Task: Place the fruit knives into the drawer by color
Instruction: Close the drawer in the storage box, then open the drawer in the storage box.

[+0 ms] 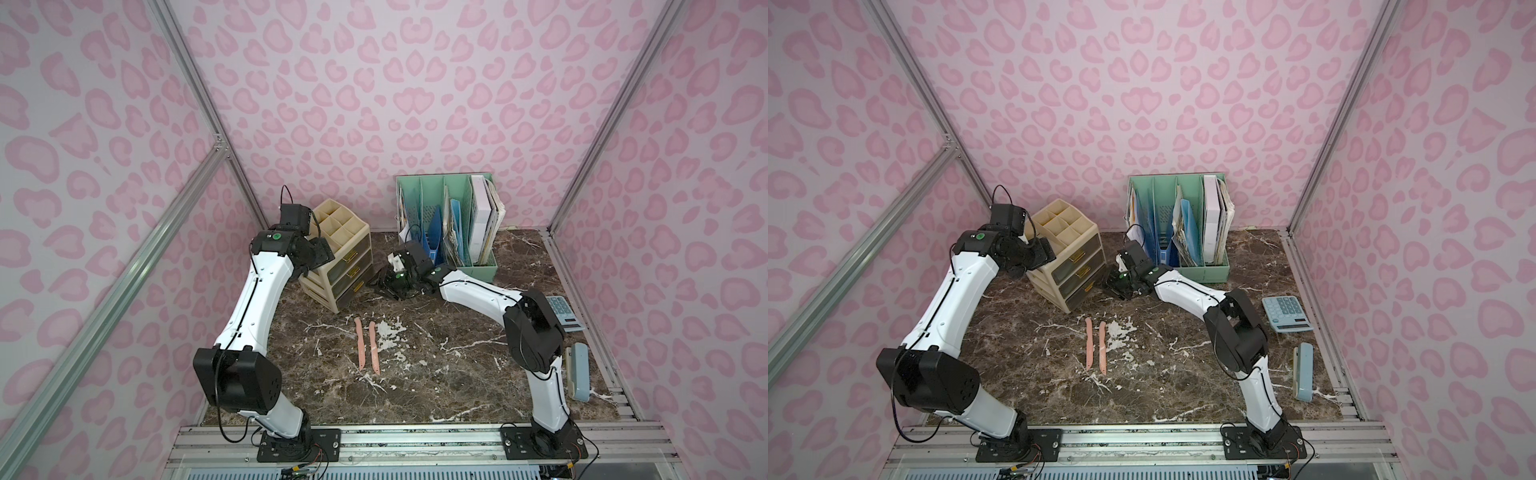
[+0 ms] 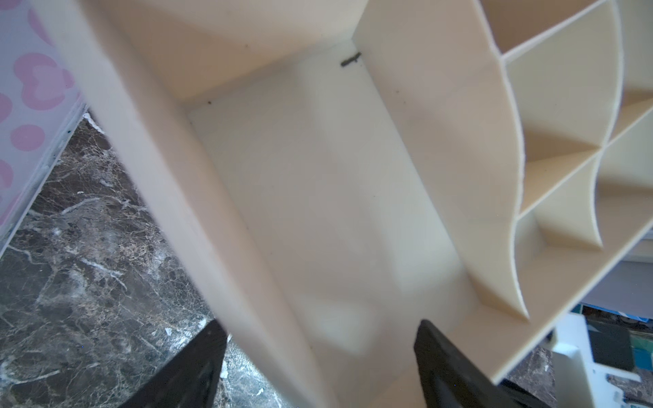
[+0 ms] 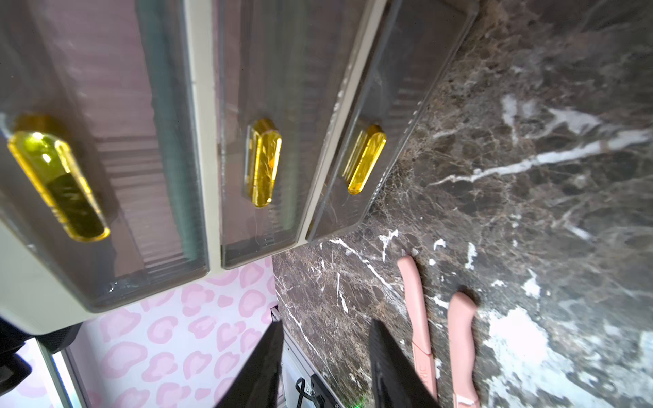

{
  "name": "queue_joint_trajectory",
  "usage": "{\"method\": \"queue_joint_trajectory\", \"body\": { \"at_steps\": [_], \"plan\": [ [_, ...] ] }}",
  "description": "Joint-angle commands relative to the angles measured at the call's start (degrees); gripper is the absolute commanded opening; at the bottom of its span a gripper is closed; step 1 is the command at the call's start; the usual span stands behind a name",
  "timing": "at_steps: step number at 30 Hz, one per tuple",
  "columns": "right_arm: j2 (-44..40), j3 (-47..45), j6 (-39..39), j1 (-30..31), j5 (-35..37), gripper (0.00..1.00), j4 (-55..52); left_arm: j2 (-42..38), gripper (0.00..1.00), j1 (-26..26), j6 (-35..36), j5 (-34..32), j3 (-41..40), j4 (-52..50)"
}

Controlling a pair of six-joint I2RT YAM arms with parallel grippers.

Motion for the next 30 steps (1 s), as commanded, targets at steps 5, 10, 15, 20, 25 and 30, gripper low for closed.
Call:
{"method": "queue_joint_trajectory", "body": {
  "at_steps": [5, 10, 15, 20, 25, 30],
  "plan": [
    [0.3, -5.9, 8.4, 0.1, -2.2, 0.53, 21.5, 0.3, 0.82, 0.5, 0.1, -0.1, 0.4, -2.1],
    [1.4, -9.7, 12.5, 0.0, -1.6, 0.54, 30.1, 0.5, 0.79, 0.7, 0.0, 0.2, 0.6, -2.1],
    [3.6, -11.0, 15.1, 0.1, -1.0, 0.44, 36.1, 0.6, 0.78, 0.7, 0.0, 0.4, 0.1, -1.9],
    [5.8, -12.7, 18.3, 0.1, 0.2, 0.4, 43.4, 0.8, 0.79, 0.8, 0.1, 0.6, -0.2, -1.8],
    [8.0, -13.5, 20.8, 0.1, 1.5, 0.43, 49.6, 1.0, 0.79, 0.8, 0.0, 1.0, -0.5, -1.7],
    [10.6, -13.5, 22.1, 0.3, 2.4, 0.45, 52.8, 1.2, 0.79, 0.8, 0.0, 1.0, -0.7, -1.6]
  ]
}}
